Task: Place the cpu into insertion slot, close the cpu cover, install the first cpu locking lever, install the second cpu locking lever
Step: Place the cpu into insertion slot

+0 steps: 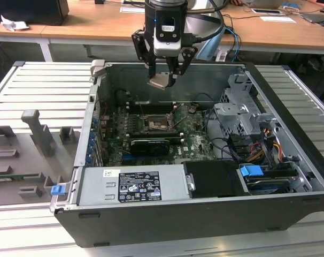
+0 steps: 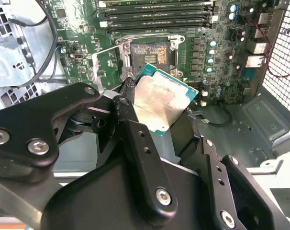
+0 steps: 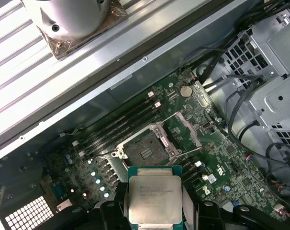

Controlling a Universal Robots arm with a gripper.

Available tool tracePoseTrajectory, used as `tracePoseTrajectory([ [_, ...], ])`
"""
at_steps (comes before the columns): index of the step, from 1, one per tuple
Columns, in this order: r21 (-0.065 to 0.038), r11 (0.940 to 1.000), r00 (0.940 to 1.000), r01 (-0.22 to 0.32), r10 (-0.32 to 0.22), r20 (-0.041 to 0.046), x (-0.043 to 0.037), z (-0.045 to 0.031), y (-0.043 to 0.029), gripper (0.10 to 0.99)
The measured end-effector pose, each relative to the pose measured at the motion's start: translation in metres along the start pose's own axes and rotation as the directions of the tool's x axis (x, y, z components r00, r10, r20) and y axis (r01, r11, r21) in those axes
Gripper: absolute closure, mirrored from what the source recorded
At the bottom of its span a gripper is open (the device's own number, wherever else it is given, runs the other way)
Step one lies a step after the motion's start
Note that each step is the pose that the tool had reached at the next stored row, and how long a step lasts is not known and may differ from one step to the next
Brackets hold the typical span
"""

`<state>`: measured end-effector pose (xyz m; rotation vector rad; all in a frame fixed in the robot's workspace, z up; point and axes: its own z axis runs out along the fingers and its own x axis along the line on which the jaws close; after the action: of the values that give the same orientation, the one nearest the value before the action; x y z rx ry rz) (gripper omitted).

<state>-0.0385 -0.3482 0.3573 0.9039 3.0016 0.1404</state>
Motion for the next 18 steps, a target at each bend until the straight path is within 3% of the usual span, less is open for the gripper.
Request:
tracePoseTrajectory([
  [7,0.002,1.0000,1.0000,-0.008,0.008,0.0001,0.0001,0.0026,-0.0003,0.549],
  [12,0.009,0.9998,0.9998,-0.019,0.019,-0.0086,0.0001,0.0045,-0.0005,0.549],
  [17,0.009,0.9991,0.9991,-0.042,0.042,-0.0064,-0.0002,0.0070,-0.0005,0.549],
  [18,0.013,0.9985,0.9986,-0.053,0.053,-0.0022,-0.0003,0.0083,-0.0006,0.549],
])
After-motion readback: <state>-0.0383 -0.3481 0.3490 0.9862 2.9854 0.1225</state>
